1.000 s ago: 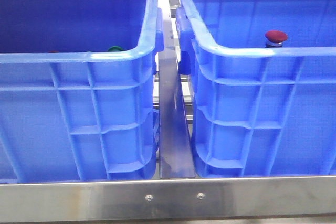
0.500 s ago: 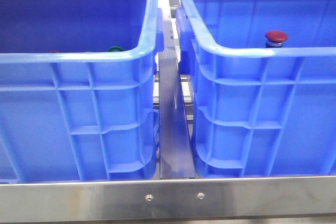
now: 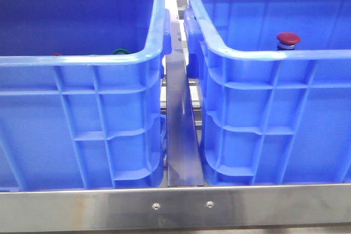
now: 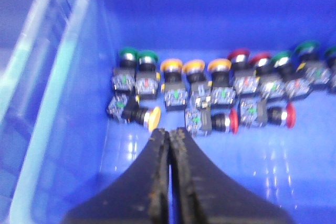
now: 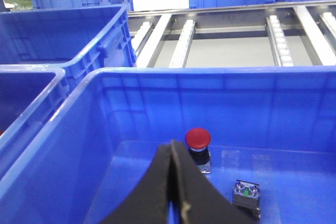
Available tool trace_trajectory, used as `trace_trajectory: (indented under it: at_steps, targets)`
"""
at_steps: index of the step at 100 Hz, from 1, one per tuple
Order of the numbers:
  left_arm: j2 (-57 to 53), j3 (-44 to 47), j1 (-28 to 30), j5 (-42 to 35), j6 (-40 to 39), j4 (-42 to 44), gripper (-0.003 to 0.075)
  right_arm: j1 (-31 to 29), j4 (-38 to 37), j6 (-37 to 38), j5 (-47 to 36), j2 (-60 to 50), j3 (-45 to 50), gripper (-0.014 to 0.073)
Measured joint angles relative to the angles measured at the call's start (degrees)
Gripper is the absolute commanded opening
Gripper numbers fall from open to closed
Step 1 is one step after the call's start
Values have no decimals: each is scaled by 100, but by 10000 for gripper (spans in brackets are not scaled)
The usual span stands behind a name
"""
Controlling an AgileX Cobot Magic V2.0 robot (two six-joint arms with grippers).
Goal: Pick red and yellow buttons and place in box
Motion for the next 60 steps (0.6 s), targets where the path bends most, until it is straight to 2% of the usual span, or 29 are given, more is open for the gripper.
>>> trace_trajectory:
  at_steps: [16, 44, 60]
  targets:
    - [-1080, 663, 9, -263, 0, 0, -20, 0, 0, 0, 18, -442, 230, -51]
    - [-2831, 1458, 9, -273, 0, 0, -20, 0, 0, -10, 225, -1365, 651, -51]
    - [-3112, 1598, 9, -260, 0, 0, -20, 0, -9, -10, 324, -1846, 856, -51]
